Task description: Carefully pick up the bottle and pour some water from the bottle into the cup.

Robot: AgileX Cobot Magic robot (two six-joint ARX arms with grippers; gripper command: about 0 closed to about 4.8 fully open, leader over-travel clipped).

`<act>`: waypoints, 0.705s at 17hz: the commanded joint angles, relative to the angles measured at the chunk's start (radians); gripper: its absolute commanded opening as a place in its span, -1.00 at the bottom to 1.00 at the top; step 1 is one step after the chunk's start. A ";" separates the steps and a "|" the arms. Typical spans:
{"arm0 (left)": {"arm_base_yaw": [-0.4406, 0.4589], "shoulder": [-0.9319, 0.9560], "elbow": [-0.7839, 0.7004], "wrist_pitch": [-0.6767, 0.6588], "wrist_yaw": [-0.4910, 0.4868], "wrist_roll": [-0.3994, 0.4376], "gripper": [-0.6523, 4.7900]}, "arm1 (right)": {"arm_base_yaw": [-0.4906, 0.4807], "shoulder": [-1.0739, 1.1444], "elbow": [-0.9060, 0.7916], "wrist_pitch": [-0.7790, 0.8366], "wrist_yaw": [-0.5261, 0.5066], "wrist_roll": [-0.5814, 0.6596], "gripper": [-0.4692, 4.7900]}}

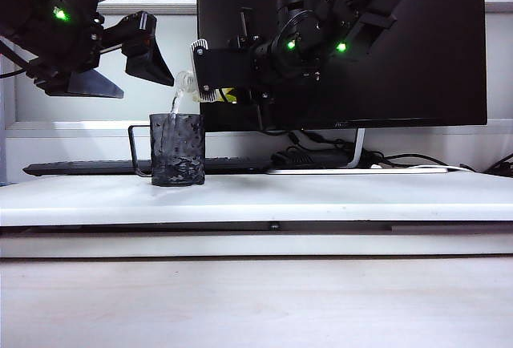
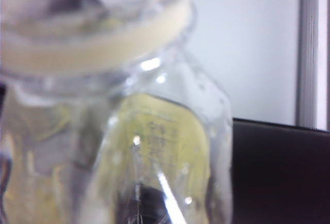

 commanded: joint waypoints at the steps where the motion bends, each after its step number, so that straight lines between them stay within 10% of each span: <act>1: 0.001 -0.002 0.005 -0.009 -0.002 0.004 1.00 | 0.003 -0.009 0.009 0.060 0.002 0.001 -0.38; 12: -0.031 -0.002 0.005 -0.006 0.023 0.002 1.00 | -0.037 0.003 0.012 0.052 -0.059 0.002 -0.38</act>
